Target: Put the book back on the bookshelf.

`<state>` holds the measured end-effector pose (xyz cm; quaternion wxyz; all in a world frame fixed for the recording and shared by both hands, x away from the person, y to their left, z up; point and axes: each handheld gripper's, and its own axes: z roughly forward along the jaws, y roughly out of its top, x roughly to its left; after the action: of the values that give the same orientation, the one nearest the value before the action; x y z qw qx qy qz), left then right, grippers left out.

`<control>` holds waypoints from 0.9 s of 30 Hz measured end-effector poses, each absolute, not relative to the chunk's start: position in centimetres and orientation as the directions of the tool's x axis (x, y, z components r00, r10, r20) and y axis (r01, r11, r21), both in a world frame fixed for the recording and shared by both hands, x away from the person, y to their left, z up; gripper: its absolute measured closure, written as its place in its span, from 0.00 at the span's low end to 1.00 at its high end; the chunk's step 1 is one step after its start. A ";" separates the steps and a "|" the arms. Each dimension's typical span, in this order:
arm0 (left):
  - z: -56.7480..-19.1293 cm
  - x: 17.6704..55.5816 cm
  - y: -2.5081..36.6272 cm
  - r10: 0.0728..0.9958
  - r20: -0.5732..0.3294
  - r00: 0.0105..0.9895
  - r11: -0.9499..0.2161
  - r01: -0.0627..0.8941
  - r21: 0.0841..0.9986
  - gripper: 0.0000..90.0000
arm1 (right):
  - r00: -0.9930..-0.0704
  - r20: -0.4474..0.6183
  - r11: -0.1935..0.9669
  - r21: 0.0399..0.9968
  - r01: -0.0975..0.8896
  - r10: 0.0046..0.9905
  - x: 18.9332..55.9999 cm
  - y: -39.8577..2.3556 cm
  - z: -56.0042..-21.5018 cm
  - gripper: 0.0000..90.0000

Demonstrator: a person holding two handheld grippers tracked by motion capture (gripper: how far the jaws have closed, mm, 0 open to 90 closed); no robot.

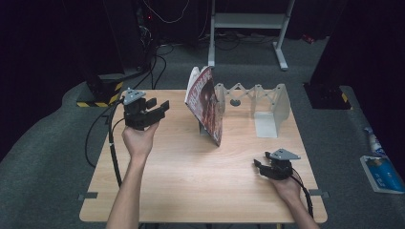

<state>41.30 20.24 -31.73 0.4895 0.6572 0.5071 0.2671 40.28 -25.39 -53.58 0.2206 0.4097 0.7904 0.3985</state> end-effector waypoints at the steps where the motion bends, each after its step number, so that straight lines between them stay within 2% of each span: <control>1: -31.8 41.2 20.3 0.928 -0.147 0.343 -0.005 0.405 0.914 0.53 | -0.567 -0.022 0.347 0.811 0.472 0.823 40.3 -25.4 -53.6 0.42; 27: -33.1 39.4 20.9 0.921 -0.164 0.354 0.005 0.410 0.912 0.52 | -0.569 -0.023 0.348 0.811 0.470 0.822 40.3 -25.4 -53.6 0.42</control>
<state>39.41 20.94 -33.05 0.4957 0.6568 0.5066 0.2574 40.28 -25.39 -53.58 0.2205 0.4084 0.7910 0.3987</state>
